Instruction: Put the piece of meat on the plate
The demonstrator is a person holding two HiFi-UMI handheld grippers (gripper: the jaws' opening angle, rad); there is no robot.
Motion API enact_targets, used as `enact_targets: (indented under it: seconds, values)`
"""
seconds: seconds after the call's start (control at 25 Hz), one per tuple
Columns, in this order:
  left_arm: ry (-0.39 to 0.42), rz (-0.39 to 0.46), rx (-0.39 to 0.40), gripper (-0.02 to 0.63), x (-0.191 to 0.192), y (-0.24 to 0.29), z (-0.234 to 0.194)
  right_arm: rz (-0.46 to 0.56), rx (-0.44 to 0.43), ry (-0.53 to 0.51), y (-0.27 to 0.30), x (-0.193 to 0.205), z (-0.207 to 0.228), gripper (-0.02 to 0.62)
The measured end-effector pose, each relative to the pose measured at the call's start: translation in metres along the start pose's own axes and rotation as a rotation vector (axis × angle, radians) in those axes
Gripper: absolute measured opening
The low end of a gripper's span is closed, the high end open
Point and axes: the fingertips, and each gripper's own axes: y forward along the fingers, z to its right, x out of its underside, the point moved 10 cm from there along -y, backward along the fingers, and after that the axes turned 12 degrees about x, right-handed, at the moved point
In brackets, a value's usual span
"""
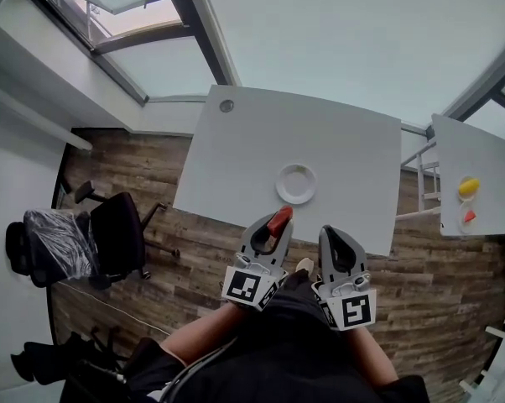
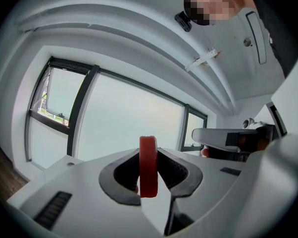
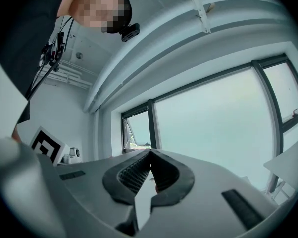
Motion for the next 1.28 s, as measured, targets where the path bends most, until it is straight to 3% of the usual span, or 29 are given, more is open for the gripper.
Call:
enact_targets:
  seconds: [0.4,0.6,0.84,1.04,1.16,1.28]
  values:
    - [-0.089,-0.13,-0.061,0.094,0.046,0.04,-0.049,-0.021,0.029,-0.027,0.026,0.004,0.022,0.003]
    - [-0.144,-0.207,-0.073,0.094,0.08,0.063,-0.072,-0.037,0.072,0.044,0.035,0.001,0.031,0.003]
    - [-0.032,-0.332,-0.042,0.094,0.12,0.087,-0.088,-0.024,0.087,-0.006,0.043,-0.001,0.025,0.003]
    - [-0.038,-0.377,-0.053,0.094,0.159,0.095,-0.109,-0.05,0.146,-0.027,0.042,0.005,0.028,0.003]
    - [0.001,-0.424,-0.058,0.094,0.165,0.103,-0.116,-0.074,0.151,-0.043,0.041,0.009,0.029,0.003]
    - [-0.01,-0.453,-0.051,0.094,0.18,0.11,-0.123,-0.095,0.15,-0.037,0.041,0.016,0.029,0.003]
